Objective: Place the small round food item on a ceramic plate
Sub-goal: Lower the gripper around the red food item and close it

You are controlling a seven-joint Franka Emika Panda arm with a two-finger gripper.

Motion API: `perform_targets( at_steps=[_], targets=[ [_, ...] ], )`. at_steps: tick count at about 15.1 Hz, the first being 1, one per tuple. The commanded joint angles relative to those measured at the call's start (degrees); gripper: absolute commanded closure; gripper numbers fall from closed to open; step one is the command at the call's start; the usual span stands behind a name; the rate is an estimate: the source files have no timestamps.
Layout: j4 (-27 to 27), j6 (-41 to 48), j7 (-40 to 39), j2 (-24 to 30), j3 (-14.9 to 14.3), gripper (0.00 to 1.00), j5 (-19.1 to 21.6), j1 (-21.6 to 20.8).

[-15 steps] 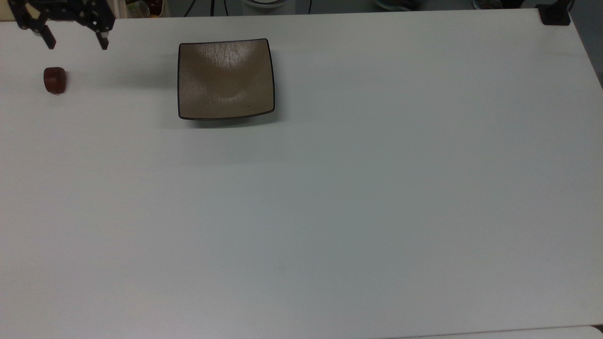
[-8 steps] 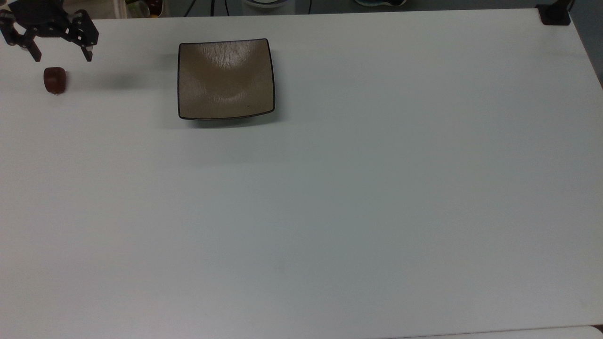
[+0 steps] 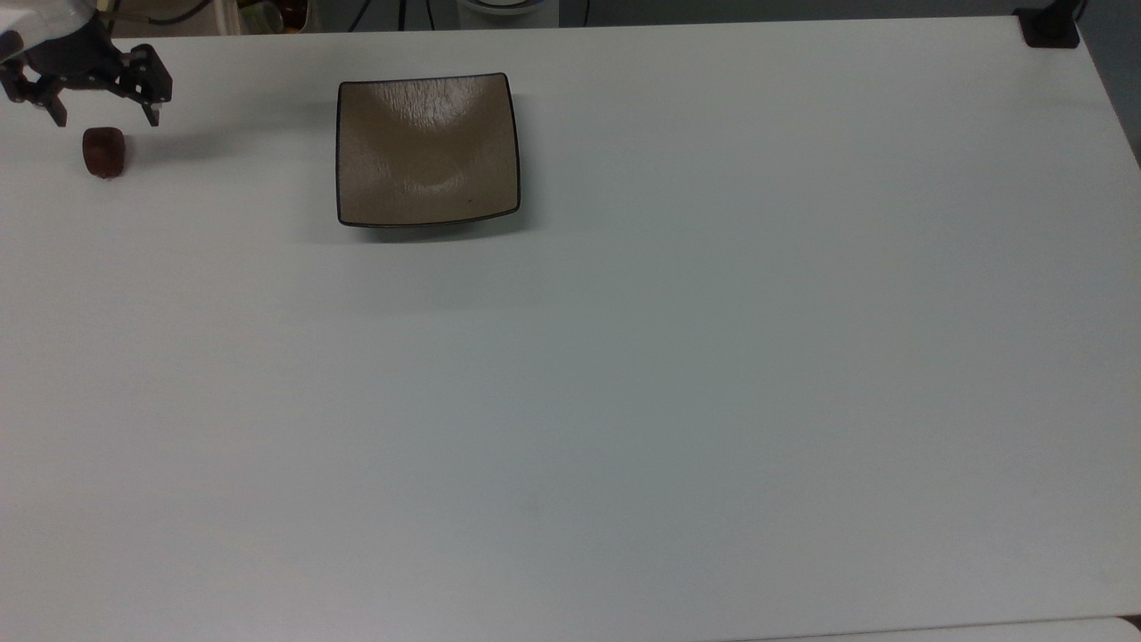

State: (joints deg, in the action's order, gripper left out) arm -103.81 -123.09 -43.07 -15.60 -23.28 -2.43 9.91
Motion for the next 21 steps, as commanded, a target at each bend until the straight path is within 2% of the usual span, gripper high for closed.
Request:
perform_targets(
  at_steps=[1, 10, 21],
  targets=[
    [-2.54, -4.88, -2.01, -1.36, -0.54, 0.0, -0.64, 0.55],
    [-3.68, -10.24, -7.02, -5.58, -0.54, 0.0, -0.64, 4.5],
    [-3.42, -12.96, -7.11, -10.24, -0.54, 0.0, -0.64, 5.12]
  ],
)
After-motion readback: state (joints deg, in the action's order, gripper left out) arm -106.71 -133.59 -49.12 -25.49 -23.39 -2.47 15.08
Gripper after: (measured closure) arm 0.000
